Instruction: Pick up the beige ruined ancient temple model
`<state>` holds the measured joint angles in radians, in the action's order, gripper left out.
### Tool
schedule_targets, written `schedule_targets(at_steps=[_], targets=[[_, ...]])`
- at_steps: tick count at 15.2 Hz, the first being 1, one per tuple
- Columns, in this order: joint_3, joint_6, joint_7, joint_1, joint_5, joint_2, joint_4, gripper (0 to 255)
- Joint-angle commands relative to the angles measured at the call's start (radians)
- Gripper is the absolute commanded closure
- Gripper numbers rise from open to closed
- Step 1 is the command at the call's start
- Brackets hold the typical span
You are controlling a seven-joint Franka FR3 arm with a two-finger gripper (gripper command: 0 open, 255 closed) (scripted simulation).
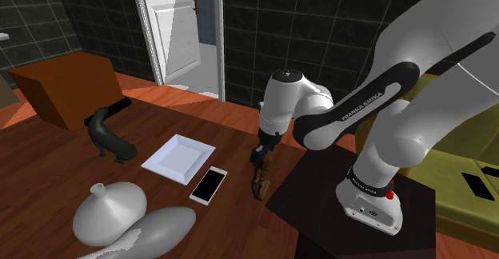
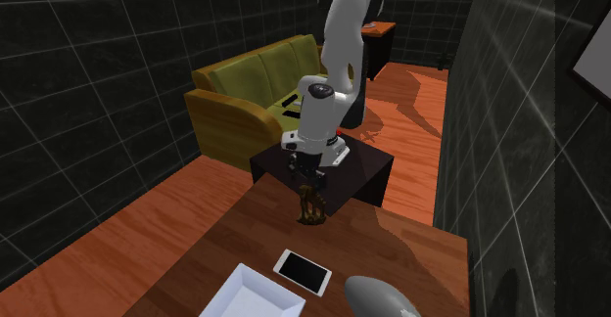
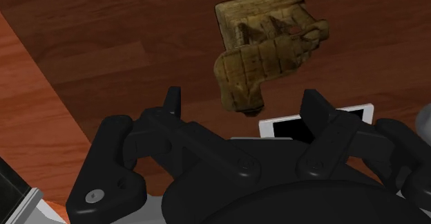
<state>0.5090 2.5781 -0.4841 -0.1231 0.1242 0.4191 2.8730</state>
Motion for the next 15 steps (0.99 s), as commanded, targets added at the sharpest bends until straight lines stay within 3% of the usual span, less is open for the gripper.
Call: schedule_targets(at_steps=[1, 4, 5, 15], targets=[[0.015, 0.05, -0.013, 0.017, -0.015, -0.039, 0.01, 0], [0.028, 0.083, -0.026, 0.031, -0.029, -0.067, 0.015, 0], [0.03, 0.084, -0.028, 0.032, -0.03, -0.07, 0.014, 255], [0.02, 0.062, -0.018, 0.022, -0.02, -0.049, 0.012, 255]])
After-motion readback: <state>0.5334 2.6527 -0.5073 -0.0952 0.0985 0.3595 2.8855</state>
